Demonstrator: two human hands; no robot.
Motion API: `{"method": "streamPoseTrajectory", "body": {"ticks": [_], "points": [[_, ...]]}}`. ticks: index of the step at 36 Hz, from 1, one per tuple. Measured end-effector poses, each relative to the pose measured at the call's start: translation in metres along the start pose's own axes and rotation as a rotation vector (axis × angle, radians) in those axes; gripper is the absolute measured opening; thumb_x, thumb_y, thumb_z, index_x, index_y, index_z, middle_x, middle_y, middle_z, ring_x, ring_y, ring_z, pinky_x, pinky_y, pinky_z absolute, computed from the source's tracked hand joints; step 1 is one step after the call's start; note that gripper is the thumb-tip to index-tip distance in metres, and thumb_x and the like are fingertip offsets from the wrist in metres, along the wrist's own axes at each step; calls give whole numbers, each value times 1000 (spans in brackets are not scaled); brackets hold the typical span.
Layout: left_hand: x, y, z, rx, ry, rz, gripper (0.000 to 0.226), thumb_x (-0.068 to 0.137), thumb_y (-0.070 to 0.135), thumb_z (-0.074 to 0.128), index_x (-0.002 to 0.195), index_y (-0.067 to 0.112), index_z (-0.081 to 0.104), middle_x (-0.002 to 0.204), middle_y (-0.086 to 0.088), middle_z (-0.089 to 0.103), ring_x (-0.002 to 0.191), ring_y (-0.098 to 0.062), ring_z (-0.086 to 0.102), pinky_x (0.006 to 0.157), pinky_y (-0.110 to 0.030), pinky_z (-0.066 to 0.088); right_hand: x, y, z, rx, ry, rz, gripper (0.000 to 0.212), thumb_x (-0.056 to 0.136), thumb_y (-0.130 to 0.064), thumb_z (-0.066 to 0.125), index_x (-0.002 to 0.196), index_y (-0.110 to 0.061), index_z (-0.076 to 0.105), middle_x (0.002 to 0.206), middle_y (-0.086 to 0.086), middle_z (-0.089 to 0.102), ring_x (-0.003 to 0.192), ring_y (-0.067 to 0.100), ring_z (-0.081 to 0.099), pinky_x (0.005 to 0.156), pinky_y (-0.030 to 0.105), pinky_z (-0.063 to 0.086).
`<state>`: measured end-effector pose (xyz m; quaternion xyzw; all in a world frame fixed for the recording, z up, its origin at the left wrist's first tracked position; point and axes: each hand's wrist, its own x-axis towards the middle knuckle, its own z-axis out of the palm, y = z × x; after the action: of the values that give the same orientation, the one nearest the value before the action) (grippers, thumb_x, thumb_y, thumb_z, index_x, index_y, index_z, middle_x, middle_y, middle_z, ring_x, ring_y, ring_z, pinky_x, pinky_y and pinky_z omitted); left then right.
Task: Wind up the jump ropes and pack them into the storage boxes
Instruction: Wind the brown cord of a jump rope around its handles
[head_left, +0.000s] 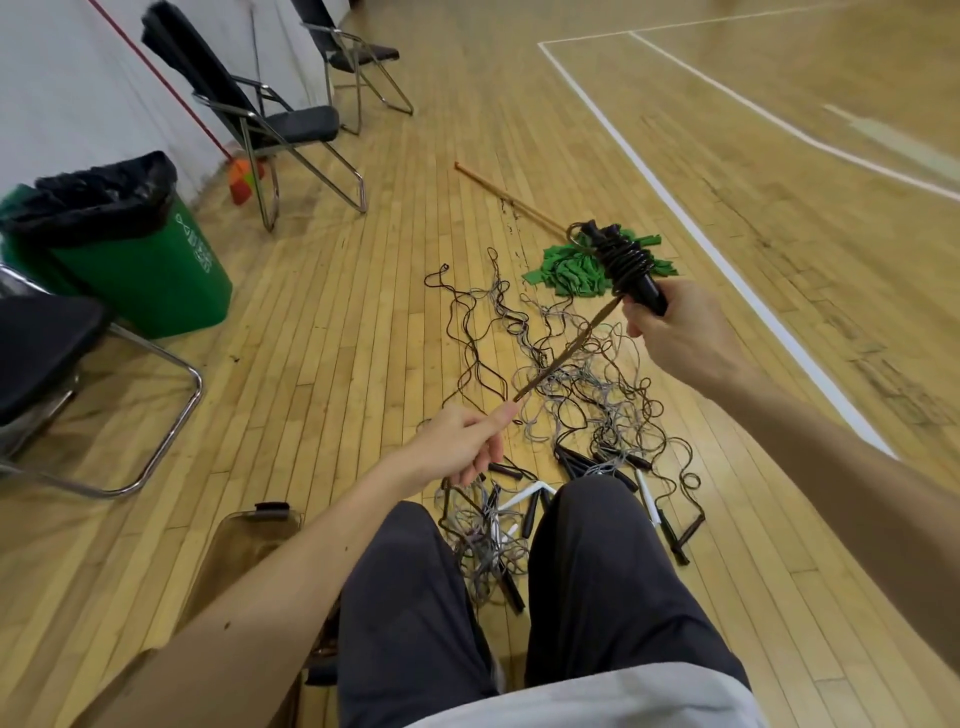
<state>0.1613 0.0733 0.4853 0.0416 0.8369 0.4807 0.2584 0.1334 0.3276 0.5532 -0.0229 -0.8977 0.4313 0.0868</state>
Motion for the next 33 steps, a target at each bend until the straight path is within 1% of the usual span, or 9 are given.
{"method": "streamPoseTrajectory", "body": {"ticks": [6, 10, 12, 14, 16, 22, 26, 29, 33], "points": [[-15, 0, -5, 186, -9, 24, 58, 99, 57, 45, 75, 6, 61, 49, -1, 48, 39, -13, 41, 55, -26, 44, 6, 21, 4, -135, -10, 89, 17, 104, -17, 52, 96, -7, 63, 80, 8, 65, 59, 20, 53, 55, 36, 46], [-27, 16, -8, 543, 35, 142, 60, 97, 60, 49, 78, 4, 60, 59, 2, 50, 45, -12, 43, 52, -26, 38, 9, 32, 13, -226, -27, 161, 19, 103, -14, 50, 96, -3, 63, 74, 6, 59, 57, 19, 52, 49, 30, 33], [-35, 27, -9, 716, 72, 206, 55, 99, 57, 47, 86, 7, 66, 60, 4, 51, 47, -10, 42, 49, -24, 36, 10, 37, 18, -280, -50, 183, 19, 103, -14, 51, 99, -1, 65, 80, 10, 62, 61, 22, 55, 51, 30, 35], [-43, 42, -10, 851, 122, 269, 47, 102, 53, 44, 95, 12, 67, 61, 5, 52, 49, -6, 45, 52, -24, 43, 10, 39, 24, -324, -102, 206, 17, 102, -13, 53, 105, 0, 64, 88, 14, 65, 68, 25, 59, 54, 31, 40], [-50, 57, -11, 940, 164, 338, 42, 102, 52, 41, 92, 18, 63, 62, 6, 51, 51, -4, 46, 55, -22, 45, 9, 40, 29, -360, -156, 223, 17, 101, -10, 54, 112, 0, 61, 94, 16, 65, 69, 23, 58, 52, 29, 39], [-55, 84, -26, 998, 300, 633, 41, 101, 50, 43, 74, 21, 54, 57, 12, 44, 51, 2, 40, 57, -27, 48, 1, 32, 43, -436, -297, 196, 18, 100, -6, 52, 116, -1, 58, 86, 10, 60, 64, 18, 56, 48, 24, 38], [-48, 98, -36, 1066, 382, 764, 46, 97, 53, 45, 71, 17, 55, 56, 11, 42, 50, -3, 36, 54, -30, 46, -5, 25, 49, -468, -423, 171, 12, 98, -7, 55, 108, -4, 61, 91, 13, 68, 78, 26, 66, 57, 31, 50], [-45, 109, -43, 1075, 461, 885, 48, 95, 51, 51, 70, 12, 63, 55, 8, 47, 47, -7, 38, 47, -20, 29, -11, 18, 52, -492, -524, 146, 11, 97, -9, 57, 107, -5, 62, 91, 12, 69, 80, 25, 68, 62, 33, 54], [-41, 124, -53, 978, 546, 953, 45, 90, 50, 55, 66, 13, 63, 50, 13, 40, 44, 8, 27, 48, -10, 19, -19, 6, 52, -515, -688, 62, 7, 96, -14, 62, 95, -8, 65, 83, 6, 71, 72, 18, 67, 64, 34, 56]]}}
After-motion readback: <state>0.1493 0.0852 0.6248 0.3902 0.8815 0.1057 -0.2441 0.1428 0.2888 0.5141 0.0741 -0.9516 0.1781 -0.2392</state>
